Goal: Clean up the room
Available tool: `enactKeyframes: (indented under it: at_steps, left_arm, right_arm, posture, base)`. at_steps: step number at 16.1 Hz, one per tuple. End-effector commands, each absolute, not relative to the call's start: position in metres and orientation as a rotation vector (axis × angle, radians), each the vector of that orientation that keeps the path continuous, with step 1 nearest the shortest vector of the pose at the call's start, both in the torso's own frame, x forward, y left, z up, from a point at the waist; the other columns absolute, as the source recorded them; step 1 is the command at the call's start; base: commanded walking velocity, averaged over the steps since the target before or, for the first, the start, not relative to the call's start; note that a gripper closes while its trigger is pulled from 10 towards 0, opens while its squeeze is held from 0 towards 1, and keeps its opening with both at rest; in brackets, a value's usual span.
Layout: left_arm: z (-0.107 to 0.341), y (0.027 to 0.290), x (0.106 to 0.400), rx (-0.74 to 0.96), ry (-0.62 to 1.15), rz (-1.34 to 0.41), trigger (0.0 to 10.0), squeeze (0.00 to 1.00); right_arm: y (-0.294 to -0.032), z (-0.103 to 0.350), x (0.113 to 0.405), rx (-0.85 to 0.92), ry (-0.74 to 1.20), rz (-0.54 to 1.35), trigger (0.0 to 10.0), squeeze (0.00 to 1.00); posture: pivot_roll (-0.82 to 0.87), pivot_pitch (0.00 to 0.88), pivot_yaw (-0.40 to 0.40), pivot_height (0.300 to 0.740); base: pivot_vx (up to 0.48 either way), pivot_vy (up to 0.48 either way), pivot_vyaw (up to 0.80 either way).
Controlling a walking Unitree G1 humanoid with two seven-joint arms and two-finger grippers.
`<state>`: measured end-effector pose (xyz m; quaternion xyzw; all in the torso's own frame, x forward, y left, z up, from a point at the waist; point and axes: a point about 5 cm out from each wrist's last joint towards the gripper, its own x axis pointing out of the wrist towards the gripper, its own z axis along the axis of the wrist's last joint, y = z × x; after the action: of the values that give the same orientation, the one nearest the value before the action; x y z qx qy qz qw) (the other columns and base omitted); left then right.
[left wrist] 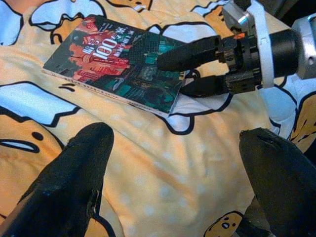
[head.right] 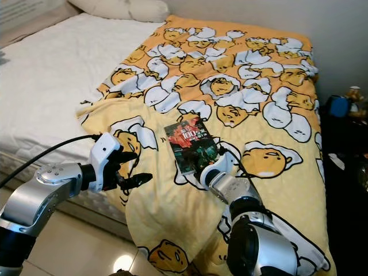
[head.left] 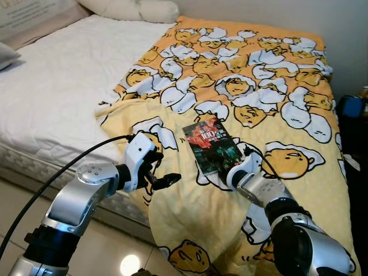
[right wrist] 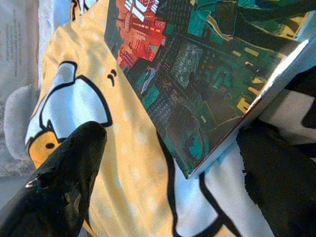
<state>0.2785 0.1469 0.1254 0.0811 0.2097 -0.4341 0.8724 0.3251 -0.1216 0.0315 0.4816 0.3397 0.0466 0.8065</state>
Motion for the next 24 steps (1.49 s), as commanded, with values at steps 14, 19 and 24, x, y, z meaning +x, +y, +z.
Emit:
enactKeyframes:
  at_steps: [14, 19, 24]
  left_arm:
    - [0.126, 0.154, 0.269, 0.222, 0.478, -0.907, 10.0, 0.91]
    - [0.130, 0.155, 0.270, 0.234, 0.474, -0.900, 10.0, 0.91]
    - [0.132, 0.157, 0.267, 0.245, 0.480, -0.894, 10.0, 0.91]
  right_arm:
    - [-0.121, 0.021, 0.323, 1.028, 0.575, -0.057, 10.0, 0.00]
    - [-0.117, 0.012, 0.317, 1.040, 0.575, -0.147, 10.0, 0.00]
    - [-0.116, 0.026, 0.329, 1.081, 0.519, -0.118, 10.0, 0.00]
  posture:
    - [0.06, 0.002, 0.041, 0.740]
    - [0.08, 0.009, 0.046, 0.740]
    - [0.12, 0.038, 0.046, 0.740]
  base:
    - [0.000, 0.000, 0.00]
    - [0.000, 0.000, 0.00]
    - [0.000, 0.000, 0.00]
